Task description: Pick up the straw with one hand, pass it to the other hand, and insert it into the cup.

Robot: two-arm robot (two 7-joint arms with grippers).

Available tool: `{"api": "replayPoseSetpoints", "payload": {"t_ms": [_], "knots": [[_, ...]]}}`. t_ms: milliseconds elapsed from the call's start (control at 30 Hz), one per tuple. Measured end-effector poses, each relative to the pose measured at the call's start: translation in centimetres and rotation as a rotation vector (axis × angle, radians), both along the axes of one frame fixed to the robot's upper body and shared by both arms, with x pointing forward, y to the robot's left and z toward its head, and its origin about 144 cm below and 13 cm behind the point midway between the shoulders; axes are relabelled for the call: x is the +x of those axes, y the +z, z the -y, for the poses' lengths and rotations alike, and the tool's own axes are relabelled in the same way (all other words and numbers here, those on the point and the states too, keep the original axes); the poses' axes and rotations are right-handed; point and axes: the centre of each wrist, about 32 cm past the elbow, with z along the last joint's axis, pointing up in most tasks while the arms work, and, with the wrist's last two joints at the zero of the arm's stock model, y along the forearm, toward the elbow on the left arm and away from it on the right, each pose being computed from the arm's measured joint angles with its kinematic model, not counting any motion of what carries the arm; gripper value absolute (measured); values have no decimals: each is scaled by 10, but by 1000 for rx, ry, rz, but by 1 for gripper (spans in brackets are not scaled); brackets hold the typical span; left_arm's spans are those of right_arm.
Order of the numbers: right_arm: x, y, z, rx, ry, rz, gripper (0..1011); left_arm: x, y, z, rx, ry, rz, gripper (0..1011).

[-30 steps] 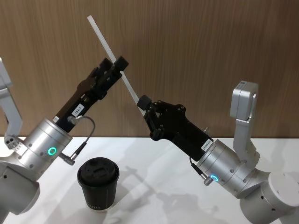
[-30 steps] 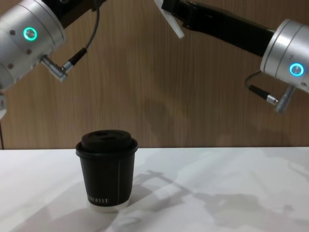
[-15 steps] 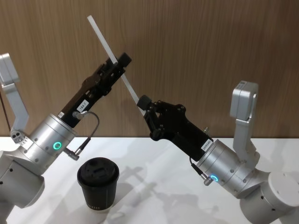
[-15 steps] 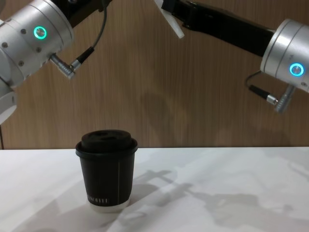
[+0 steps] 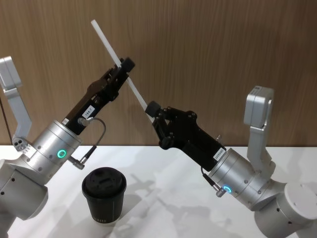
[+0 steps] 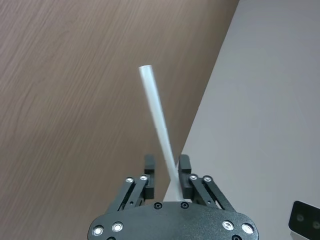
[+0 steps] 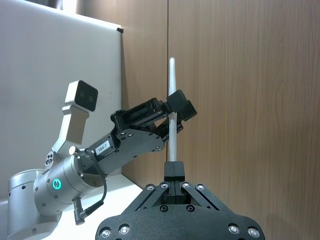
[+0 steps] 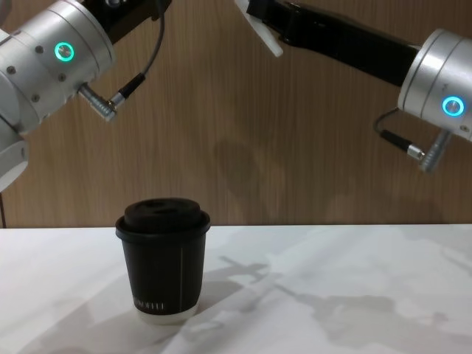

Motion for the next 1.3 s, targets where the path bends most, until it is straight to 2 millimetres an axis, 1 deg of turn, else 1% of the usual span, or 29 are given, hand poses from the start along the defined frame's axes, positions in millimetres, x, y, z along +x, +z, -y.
{"api": "replayPoseSetpoints", "payload": {"t_ms": [67,133,267,467,700,800,933,1167,1233,1267,1300], "knots": [[0,0,0,0,0,0,0,0,0,0,1,3,0,275],[0,0,0,0,0,0,0,0,0,-1,1,5,-1,196],[0,0,0,0,0,0,0,-1,-2,-2,2,11,-5,104],[0,0,0,0,0,0,0,-3,-4,-5,4,26,-15,51],[0,0,0,0,0,0,1,-7,-7,-9,5,47,-28,14],[0,0,0,0,0,0,49,-8,-7,-10,5,52,-31,2],[0,0,0,0,0,0,154,-10,-9,-12,6,60,-38,3],[0,0,0,0,0,0,392,-13,-10,-14,8,69,-45,3],[0,0,0,0,0,0,427,-13,-10,-15,10,71,-45,3],[0,0,0,0,0,0,473,-14,-10,-16,11,73,-44,3],[0,0,0,0,0,0,483,-14,-10,-16,12,73,-44,3]]}}
